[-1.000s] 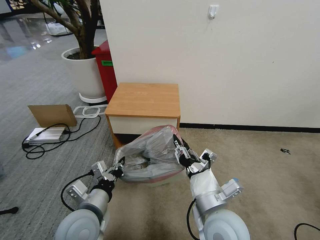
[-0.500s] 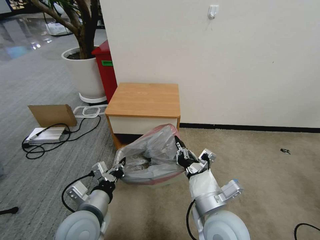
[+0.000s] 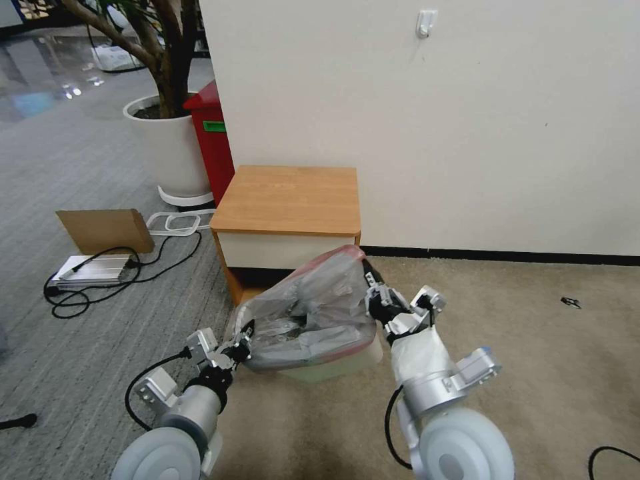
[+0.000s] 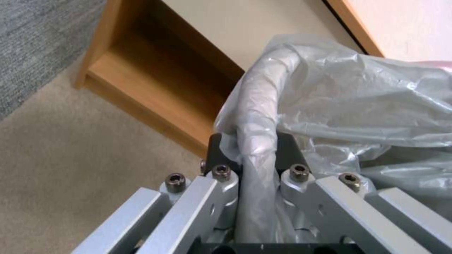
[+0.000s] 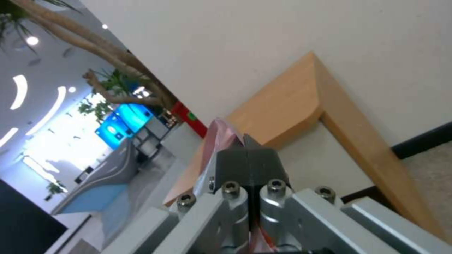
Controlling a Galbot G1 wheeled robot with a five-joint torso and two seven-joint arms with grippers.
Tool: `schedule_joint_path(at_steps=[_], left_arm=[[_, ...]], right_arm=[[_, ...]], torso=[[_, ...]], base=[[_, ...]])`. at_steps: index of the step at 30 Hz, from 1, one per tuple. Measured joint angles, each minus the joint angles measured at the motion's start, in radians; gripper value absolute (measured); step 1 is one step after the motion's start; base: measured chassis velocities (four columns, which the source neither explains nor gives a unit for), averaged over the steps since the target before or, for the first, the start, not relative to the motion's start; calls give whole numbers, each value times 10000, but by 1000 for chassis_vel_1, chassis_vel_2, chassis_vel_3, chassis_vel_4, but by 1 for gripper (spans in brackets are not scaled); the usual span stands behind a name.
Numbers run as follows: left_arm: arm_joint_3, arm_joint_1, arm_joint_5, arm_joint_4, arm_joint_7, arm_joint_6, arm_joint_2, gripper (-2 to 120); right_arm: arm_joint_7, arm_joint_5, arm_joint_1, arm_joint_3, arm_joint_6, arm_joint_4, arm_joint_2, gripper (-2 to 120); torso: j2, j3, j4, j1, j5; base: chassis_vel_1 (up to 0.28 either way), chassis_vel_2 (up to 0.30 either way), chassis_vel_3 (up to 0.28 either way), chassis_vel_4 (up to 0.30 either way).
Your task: Pick up the garbage bag from the table and place it over the trash can.
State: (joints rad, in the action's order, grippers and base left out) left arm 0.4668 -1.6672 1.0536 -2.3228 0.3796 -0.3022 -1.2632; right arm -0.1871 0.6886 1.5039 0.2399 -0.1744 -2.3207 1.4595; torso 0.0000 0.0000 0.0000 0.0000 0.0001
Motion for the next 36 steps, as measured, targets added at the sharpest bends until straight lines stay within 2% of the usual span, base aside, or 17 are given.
schedule_joint_path(at_steps=[6, 10, 13, 18, 23, 31, 36], left_arm=[[111, -228, -225, -92, -455, -101, -87, 7], [187, -359, -305, -155, -771, -132, -99, 7], [253, -372, -331, -155, -922, -133, -125, 7], [322, -256, -137, -138, -934, -126, -195, 7], [412, -79, 331, 12, -730, -123, -264, 7], [537, 151, 1037, 151, -470, -189, -254, 7], [605, 164, 1360, 93, -434, -304, -164, 7]], right_arm=[[-471, 207, -265, 132, -311, 53, -320, 0], [-957, 653, -565, 278, -896, 67, -720, 0], [-1871, 1518, -855, 500, -1782, -32, -1218, 0], [-2341, 2213, -717, 793, -2315, -301, -1655, 0], [-2514, 2865, -346, 833, -2530, -759, -1829, 0], [-2615, 3110, -20, 715, -2534, -939, -1833, 0], [-1796, 2434, -167, 700, -1927, -228, -1828, 0]], torso=[[0, 0, 0, 0, 0], [0, 0, 0, 0, 1], [0, 0, 1, 0, 1], [0, 0, 0, 0, 0], [0, 0, 0, 0, -1], [0, 0, 0, 0, -1], [0, 0, -1, 0, 0]], base=[[0, 0, 0, 0], [0, 0, 0, 0], [0, 0, 0, 0], [0, 0, 0, 0], [0, 0, 0, 0], [0, 0, 0, 0], [0, 0, 0, 0]])
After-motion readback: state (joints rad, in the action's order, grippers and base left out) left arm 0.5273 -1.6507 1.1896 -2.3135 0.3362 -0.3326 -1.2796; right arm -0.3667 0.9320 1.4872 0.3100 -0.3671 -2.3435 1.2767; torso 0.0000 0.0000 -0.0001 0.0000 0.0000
